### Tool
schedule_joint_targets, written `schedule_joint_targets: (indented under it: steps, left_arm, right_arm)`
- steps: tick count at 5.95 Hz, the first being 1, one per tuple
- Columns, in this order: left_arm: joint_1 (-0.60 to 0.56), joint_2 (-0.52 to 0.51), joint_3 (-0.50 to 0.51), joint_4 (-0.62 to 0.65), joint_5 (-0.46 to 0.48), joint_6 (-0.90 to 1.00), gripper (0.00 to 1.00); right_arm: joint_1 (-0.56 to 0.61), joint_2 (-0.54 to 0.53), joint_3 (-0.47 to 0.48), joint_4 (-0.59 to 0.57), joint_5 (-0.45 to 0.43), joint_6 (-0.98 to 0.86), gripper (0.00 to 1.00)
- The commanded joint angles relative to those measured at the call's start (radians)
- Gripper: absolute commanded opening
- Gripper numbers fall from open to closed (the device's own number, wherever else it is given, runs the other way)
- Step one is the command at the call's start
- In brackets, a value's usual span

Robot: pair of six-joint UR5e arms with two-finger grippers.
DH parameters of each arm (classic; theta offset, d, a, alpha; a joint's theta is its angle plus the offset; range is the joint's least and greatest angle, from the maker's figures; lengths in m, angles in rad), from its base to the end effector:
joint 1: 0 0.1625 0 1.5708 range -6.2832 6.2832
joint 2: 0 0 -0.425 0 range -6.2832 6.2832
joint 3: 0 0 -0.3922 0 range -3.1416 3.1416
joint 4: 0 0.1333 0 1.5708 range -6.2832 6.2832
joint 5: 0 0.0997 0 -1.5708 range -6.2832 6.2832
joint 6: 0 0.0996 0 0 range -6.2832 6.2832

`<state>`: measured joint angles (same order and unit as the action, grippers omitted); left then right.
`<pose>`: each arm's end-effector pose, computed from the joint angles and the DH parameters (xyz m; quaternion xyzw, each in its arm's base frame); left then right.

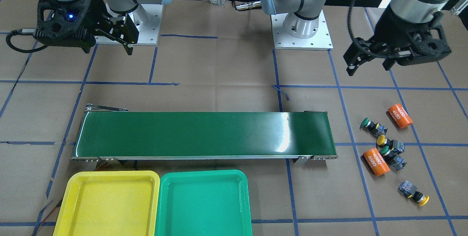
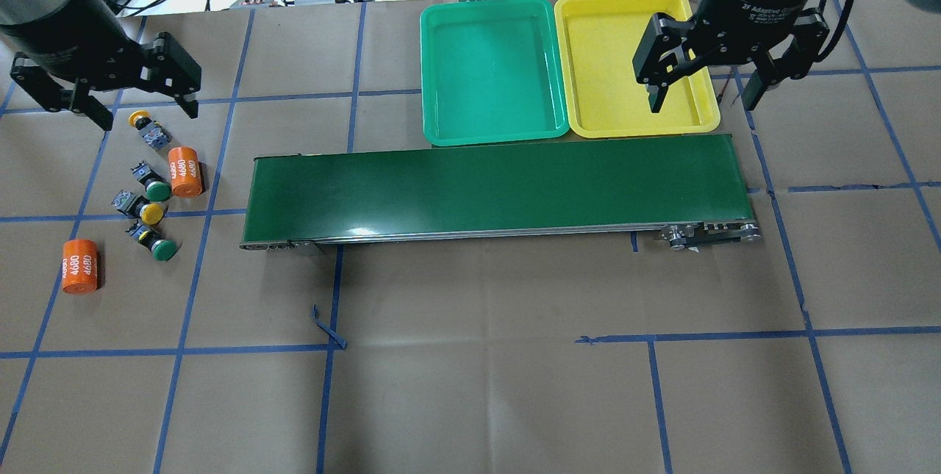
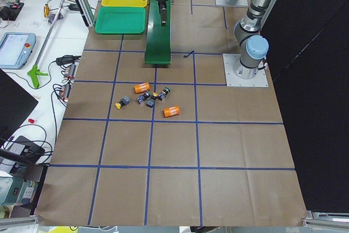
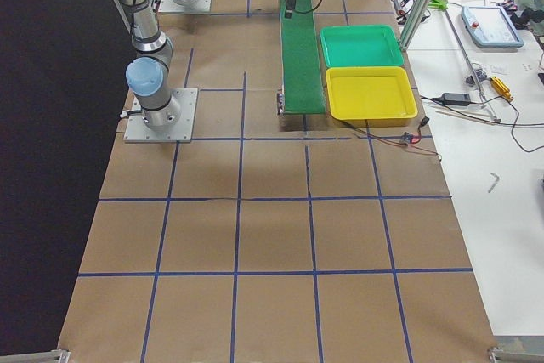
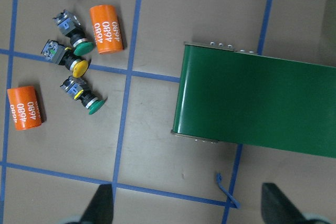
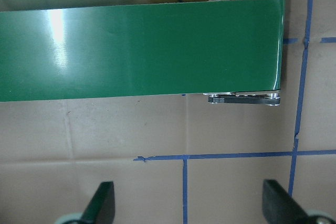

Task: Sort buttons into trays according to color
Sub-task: 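Move the left gripper down over the orange cylinders and buttons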

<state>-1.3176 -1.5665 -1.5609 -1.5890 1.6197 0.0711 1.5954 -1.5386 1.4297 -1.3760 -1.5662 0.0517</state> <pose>-0.0017 -0.5062 0.4932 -0.0908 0.9956 0.0059 0.0238 0.1459 -0.4909 0.5221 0.0136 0.9990 0.0430 0.0007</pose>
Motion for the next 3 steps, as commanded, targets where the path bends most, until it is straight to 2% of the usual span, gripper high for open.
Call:
schedule_joint_targets:
  steps: [1,3]
  left_arm:
    - [0.148,-0.042,-0.057,0.017,-0.001,0.132,0.99]
    - [0.285,-0.11,-0.085,0.059,-0.004,0.307,0.98]
  right_arm:
    - [0.0,-0.002,0.0,0.0,0.0,0.002,1.0]
    - [0.0,-0.002,-0.002,-0.001,0.0,0.004,1.0]
